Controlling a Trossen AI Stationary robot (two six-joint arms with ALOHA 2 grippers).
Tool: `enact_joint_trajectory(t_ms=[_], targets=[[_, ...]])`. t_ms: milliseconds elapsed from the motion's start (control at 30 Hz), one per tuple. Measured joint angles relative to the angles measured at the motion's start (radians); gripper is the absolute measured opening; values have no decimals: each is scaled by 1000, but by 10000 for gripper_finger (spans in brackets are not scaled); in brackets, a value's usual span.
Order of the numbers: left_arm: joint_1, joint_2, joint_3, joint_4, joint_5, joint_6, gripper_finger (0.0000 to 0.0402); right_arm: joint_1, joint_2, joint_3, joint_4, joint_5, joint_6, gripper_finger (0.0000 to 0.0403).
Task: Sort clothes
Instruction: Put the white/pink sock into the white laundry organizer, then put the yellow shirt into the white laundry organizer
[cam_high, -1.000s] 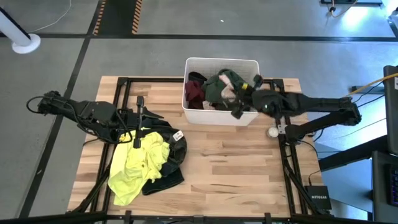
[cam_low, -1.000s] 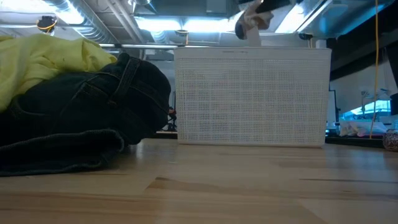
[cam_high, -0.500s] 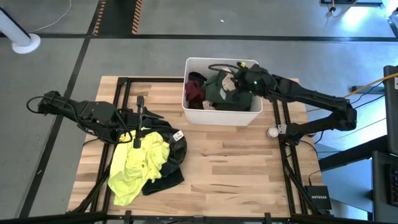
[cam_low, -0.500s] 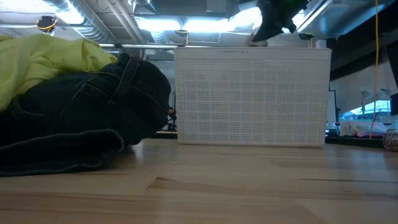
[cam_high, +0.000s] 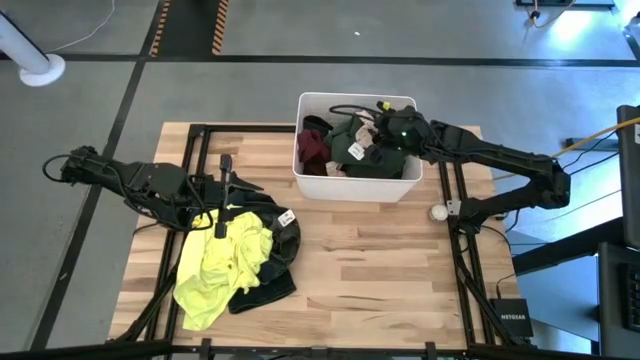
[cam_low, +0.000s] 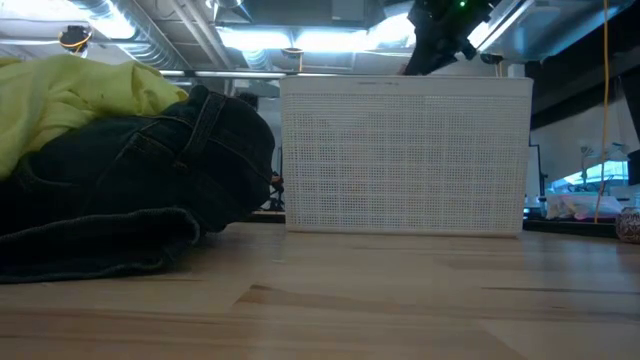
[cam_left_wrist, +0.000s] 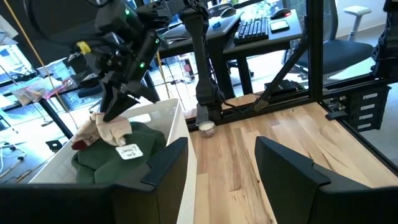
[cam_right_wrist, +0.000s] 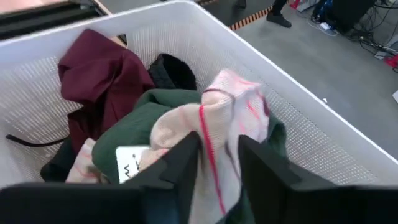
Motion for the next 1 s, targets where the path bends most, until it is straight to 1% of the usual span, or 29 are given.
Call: enact_joint_trajectory(t_ms=[133, 233, 367, 433, 500, 567, 700, 867, 1000], targets=[[0, 0, 0, -2, 0, 0, 182, 0, -27, 37, -10, -7, -4, 179], [0, 0, 0, -2, 0, 0, 182, 1, -29, 94, -27, -69, -3, 202], [0, 0, 0, -2, 0, 0, 182, 1, -29, 156, -41, -184, -1, 213], [0, 0, 0, -3, 0, 0, 182, 20, -29, 170, -40, -213, 7, 213], [0, 0, 0, -2, 0, 0, 182, 47, -29, 170, -38, -214, 10, 213], [0, 0, 0, -3, 0, 0, 182, 81, -27, 170, -38, -219, 9, 213], [0, 0, 0, -3, 0, 0, 182, 184, 1, 163, -27, -217, -10, 214], [0, 1, 0, -2, 0, 0, 182, 338, 50, 117, 92, -211, -37, 214], [0, 1, 0, -1, 0, 0, 182, 440, 118, 74, 180, -211, -61, 214]])
